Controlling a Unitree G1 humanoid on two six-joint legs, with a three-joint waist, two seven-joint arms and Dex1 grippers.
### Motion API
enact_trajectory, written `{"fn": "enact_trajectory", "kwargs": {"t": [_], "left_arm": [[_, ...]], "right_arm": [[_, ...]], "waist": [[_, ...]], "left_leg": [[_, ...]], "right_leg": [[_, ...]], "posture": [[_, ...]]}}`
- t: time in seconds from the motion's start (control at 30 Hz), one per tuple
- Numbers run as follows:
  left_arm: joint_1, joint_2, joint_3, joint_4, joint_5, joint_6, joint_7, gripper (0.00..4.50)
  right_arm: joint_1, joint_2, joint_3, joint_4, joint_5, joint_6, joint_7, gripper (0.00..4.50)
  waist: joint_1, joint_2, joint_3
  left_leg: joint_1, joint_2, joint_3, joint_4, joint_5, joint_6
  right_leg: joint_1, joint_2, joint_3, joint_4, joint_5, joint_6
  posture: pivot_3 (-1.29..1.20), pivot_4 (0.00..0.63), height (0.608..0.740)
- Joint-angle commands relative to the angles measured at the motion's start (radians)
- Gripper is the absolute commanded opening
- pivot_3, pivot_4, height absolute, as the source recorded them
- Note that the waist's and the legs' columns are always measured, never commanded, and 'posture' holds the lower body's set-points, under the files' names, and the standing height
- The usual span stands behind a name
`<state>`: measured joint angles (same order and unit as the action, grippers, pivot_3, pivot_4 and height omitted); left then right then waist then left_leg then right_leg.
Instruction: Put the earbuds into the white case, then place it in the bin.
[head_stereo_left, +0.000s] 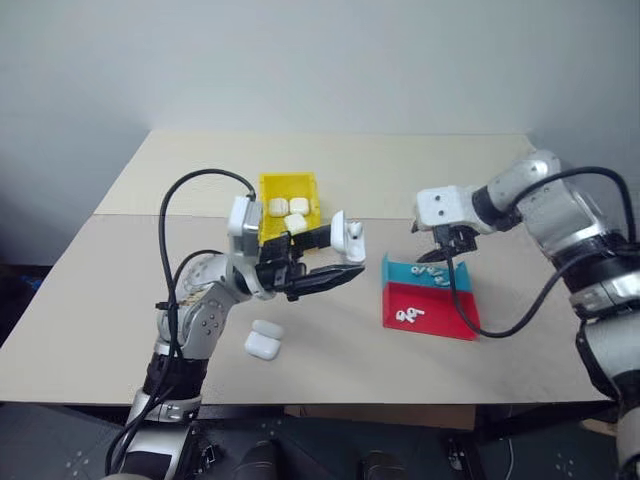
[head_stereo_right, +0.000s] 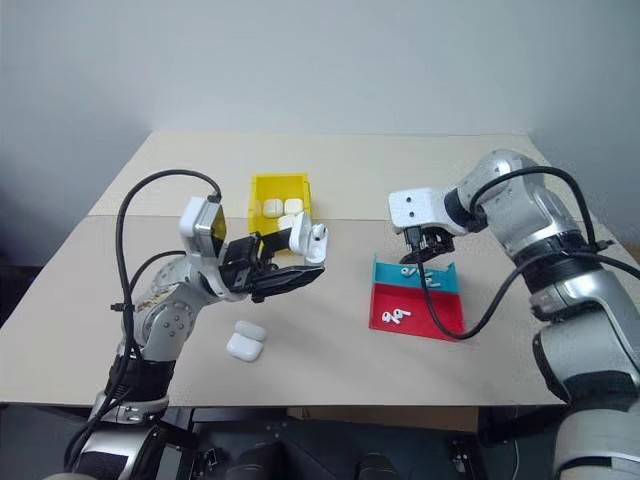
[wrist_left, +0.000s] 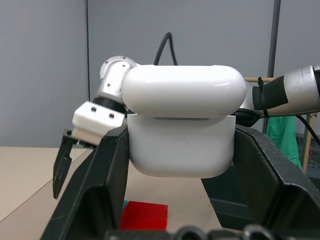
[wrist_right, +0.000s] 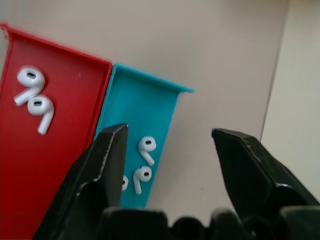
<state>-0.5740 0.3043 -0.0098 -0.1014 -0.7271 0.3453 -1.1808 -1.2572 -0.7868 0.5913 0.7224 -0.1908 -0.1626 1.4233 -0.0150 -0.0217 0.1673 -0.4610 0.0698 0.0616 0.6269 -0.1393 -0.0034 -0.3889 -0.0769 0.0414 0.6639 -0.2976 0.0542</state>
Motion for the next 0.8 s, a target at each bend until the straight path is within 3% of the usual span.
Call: {"fn": "enact_trajectory", "kwargs": {"t": [0.03, 0.33, 0.8], "left_arm": [[0.005, -0.003, 0.011, -0.049, -0.005, -0.024, 0.013, 2.77], [0.034, 0.005, 0.021, -0.087, -0.005, -0.037, 0.041, 2.77], [0.112, 0.028, 0.026, -0.206, -0.016, -0.022, 0.134, 2.77]], "right_arm": [[-0.078, 0.037, 0.033, 0.176, -0.102, -0.197, 0.016, 2.26], [-0.175, 0.171, 0.081, 0.483, -0.295, -0.399, -0.114, 2.26], [-0.169, 0.239, 0.091, 0.588, -0.43, -0.404, -0.268, 2.26]], "waist": [[0.001, 0.0, 0.0], [0.0, 0.001, 0.0], [0.0, 0.001, 0.001]], "left_leg": [[0.0, 0.0, 0.0, 0.0, 0.0, 0.0], [0.0, 0.0, 0.0, 0.0, 0.001, -0.001], [0.001, 0.0, 0.0, -0.001, 0.001, -0.002]], "right_leg": [[0.0, 0.0, 0.0, 0.0, 0.0, 0.0], [0.0, 0.0, 0.0, 0.001, 0.0, 0.0], [0.0, 0.0, 0.0, 0.001, 0.0, -0.001]], "posture": [[0.0, 0.15, 0.74], [0.0, 0.15, 0.74], [0.0, 0.15, 0.74]]}}
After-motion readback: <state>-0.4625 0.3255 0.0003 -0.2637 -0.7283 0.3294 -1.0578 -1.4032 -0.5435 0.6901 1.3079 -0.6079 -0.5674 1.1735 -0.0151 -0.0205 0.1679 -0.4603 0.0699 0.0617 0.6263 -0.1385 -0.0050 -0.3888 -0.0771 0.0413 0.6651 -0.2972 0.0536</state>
